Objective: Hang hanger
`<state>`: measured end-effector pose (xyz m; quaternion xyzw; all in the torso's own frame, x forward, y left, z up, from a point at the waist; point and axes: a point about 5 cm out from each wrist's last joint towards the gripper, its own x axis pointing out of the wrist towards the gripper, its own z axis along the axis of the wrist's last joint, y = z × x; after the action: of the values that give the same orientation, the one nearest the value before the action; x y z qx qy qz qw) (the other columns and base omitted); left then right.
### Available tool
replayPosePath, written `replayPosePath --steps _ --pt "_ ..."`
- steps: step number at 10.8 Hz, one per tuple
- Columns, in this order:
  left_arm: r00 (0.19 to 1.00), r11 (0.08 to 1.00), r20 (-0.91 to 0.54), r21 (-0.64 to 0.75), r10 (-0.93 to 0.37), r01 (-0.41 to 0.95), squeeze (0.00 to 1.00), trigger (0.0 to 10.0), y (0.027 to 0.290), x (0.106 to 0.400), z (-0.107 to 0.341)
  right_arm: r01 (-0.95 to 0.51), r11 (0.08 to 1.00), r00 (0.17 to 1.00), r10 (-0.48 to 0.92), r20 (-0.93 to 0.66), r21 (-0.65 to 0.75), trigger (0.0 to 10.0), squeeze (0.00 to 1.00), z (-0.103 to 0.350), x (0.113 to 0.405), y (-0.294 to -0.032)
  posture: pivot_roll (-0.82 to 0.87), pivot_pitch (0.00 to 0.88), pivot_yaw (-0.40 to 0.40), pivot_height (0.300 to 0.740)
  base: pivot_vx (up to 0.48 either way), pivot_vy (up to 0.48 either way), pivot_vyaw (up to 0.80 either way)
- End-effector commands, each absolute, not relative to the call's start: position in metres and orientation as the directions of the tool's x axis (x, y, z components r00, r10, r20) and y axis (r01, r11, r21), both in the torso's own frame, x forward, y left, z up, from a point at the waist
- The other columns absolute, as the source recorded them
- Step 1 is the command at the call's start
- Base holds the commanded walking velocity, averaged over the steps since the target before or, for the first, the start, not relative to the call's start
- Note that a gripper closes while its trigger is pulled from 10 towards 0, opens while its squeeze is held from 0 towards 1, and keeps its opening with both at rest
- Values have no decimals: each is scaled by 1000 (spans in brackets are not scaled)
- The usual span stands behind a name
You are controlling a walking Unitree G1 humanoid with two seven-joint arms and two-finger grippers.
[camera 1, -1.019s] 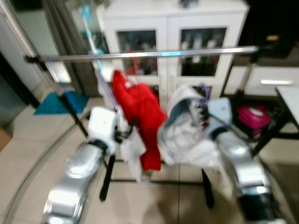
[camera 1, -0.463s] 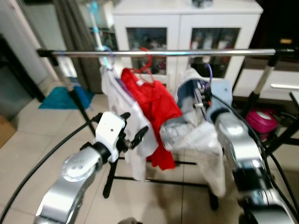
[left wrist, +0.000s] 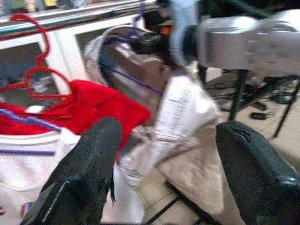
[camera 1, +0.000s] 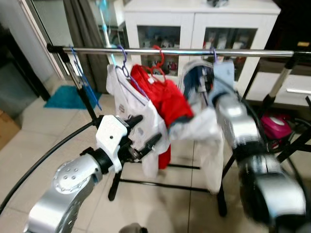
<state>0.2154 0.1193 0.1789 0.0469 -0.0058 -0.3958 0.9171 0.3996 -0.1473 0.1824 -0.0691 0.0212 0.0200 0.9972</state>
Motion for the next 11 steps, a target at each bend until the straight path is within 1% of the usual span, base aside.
replayPosePath --steps 1,2,4,5,7,9,10,11 --pt "671 667 -40 88 -740 740 0 10000 119 212 180 -20 992 999 24 32 -121 10000 0 201 405 -148 96 88 61 740 0 0 0" --pt "671 666 -49 88 -740 741 0 10000 119 210 179 -11 993 1000 14 22 -116 10000 0 202 408 -149 101 91 58 740 0 0 0" --pt "680 676 -54 82 -731 732 0 10000 123 207 182 6 992 997 -15 -74 -127 10000 0 196 415 -154 118 106 51 740 0 0 0" --pt "681 676 -54 82 -730 732 0 10000 123 206 182 16 994 995 -26 -94 -110 10000 0 195 415 -156 118 106 53 740 0 0 0" --pt "682 677 -55 85 -729 731 0 10000 124 208 184 1 995 980 -20 -198 -95 10000 0 182 413 -161 112 108 62 740 0 0 0" --pt "688 683 -60 91 -723 725 0 10000 124 209 184 -5 995 974 -16 -225 -95 10000 0 178 413 -162 115 107 66 740 0 0 0" --pt "699 694 -63 91 -712 714 0 10000 126 210 183 -14 999 979 4 -204 -48 10000 588 180 413 -161 113 104 70 740 0 0 0" --pt "709 703 -69 94 -702 705 0 10000 128 211 182 -10 1000 986 7 -166 -14 10000 1000 184 414 -162 113 104 70 740 0 0 0"
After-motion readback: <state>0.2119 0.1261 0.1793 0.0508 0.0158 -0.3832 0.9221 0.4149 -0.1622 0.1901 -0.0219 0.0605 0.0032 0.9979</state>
